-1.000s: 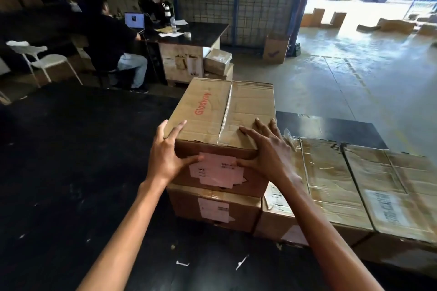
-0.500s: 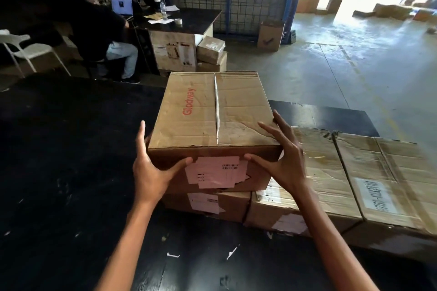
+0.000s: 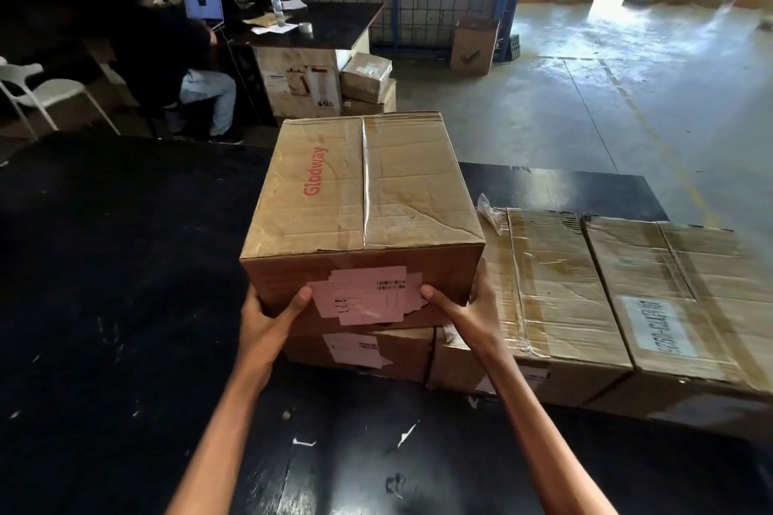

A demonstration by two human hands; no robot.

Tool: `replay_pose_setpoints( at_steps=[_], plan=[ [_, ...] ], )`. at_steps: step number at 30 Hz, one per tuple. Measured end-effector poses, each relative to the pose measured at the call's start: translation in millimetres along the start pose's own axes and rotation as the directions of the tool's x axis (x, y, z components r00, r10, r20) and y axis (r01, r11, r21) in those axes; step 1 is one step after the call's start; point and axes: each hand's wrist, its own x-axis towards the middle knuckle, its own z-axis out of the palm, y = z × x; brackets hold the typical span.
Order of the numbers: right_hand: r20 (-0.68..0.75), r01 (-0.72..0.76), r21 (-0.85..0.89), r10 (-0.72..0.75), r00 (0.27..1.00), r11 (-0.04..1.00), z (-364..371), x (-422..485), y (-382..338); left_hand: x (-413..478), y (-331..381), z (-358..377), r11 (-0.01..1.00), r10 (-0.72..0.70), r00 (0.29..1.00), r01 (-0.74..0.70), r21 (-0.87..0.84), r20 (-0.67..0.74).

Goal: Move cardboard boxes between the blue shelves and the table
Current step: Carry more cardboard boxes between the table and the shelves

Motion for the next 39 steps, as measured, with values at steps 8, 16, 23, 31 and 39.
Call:
replay_pose_setpoints(
  at_steps=[8, 16, 23, 31, 39],
  plan=[
    [-0.081, 0.072, 0.065, -0.066, 0.995, 0.995, 5.6, 1.8, -24.8, -12.8, 28.9, 11.2, 0.987, 0.137, 0.989, -0.131, 0.098, -0.057],
    [-0.194, 0.310, -0.185, -0.344, 0.919, 0.932, 15.4, 5.7, -95.6, -29.9, 114.9, 17.1, 0.816, 0.533, 0.829, -0.450, 0.362, -0.169],
    [-0.156, 0.462, -0.215, -0.497, 0.854, 0.861, 55.9, 12.5, -138.1, -58.7, 152.8, -24.3, 0.688, 0.679, 0.691, -0.479, 0.545, -0.250],
    [0.035, 0.597, -0.012, -0.597, 0.802, 0.802, 160.0, -22.9, -181.5, -130.1, 181.2, -130.4, 0.577, 0.786, 0.481, -0.347, 0.739, -0.388],
    [0.280, 0.518, 0.288, -0.588, 0.759, 0.806, 254.2, -132.8, -219.4, -268.7, 191.1, -221.4, 0.532, 0.820, 0.274, -0.043, 0.845, -0.503]
  ],
)
